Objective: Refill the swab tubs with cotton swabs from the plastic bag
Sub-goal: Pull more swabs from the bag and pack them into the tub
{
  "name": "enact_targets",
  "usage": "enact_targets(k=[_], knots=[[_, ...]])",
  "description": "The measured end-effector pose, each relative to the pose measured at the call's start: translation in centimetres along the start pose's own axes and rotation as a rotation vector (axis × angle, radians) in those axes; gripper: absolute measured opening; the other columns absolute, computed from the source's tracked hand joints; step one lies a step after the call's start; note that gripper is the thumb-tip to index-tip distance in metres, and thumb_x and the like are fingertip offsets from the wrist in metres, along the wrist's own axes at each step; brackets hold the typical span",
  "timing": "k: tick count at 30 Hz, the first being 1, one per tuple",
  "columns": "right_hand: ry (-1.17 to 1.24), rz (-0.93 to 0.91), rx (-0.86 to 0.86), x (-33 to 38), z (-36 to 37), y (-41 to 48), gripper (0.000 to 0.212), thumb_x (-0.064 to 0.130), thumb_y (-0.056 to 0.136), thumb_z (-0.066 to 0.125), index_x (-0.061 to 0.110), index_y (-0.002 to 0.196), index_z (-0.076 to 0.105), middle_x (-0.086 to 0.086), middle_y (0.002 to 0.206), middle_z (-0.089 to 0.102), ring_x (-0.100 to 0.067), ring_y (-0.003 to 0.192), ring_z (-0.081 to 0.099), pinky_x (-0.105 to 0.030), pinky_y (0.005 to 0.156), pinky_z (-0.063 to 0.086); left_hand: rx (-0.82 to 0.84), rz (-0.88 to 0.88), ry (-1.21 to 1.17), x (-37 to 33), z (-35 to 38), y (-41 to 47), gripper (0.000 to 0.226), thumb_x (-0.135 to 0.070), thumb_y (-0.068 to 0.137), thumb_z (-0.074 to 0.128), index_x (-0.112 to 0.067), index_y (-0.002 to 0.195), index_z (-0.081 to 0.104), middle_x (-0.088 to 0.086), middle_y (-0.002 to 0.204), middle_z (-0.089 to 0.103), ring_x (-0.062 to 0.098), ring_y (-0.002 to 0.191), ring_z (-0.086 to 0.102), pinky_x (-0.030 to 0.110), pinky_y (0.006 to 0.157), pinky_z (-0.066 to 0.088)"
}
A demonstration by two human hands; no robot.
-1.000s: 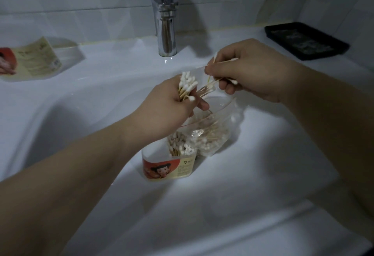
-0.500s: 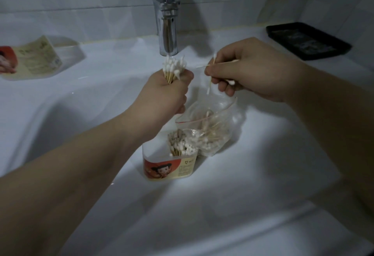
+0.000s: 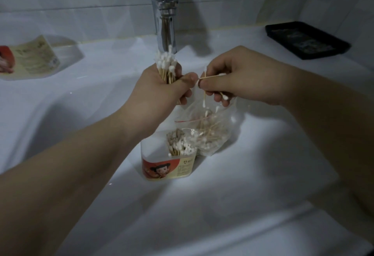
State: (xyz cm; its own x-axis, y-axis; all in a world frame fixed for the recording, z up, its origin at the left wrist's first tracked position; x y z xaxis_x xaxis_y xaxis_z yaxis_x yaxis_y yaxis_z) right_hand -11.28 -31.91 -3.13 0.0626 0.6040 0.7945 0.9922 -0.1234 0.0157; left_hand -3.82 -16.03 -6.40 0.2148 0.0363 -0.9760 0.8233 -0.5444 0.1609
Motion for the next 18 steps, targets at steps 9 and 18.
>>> enact_targets(k=[9, 18], knots=[[0.064, -0.018, -0.104, 0.1, -0.9, 0.1, 0.011, 0.014, 0.095, 0.070, 0.010, 0.086, 0.075, -0.005, 0.073, 0.073, -0.017, 0.063, 0.065, -0.028, 0.060, 0.057, 0.128, -0.069, 0.045, 0.2, 0.7, -0.1, 0.020, -0.004, 0.100, 0.051, -0.018, 0.103, 0.065, -0.004, 0.075, 0.061, 0.010, 0.055, 0.052, 0.028, 0.056, 0.045], [0.070, -0.005, -0.099, 0.1, -0.6, 0.0, 0.007, 0.011, 0.094, 0.071, 0.005, 0.091, 0.073, -0.014, 0.083, 0.075, -0.015, 0.063, 0.067, -0.028, 0.062, 0.058, 0.130, -0.111, 0.038, 0.6, 0.7, 0.1, 0.021, -0.026, 0.103, 0.055, -0.019, 0.084, 0.055, -0.010, 0.059, 0.039, 0.009, 0.050, 0.038, 0.025, 0.051, 0.037]])
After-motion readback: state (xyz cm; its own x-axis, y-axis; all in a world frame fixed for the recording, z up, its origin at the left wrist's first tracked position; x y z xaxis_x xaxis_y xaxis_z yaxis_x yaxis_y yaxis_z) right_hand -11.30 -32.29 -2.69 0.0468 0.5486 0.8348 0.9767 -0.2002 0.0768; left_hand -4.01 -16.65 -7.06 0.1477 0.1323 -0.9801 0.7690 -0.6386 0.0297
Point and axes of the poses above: each hand's wrist, its own y-axis towards the middle knuckle, its own z-axis out of the palm, x = y × z, the point moved 3 cm from there along y, towards the middle knuckle
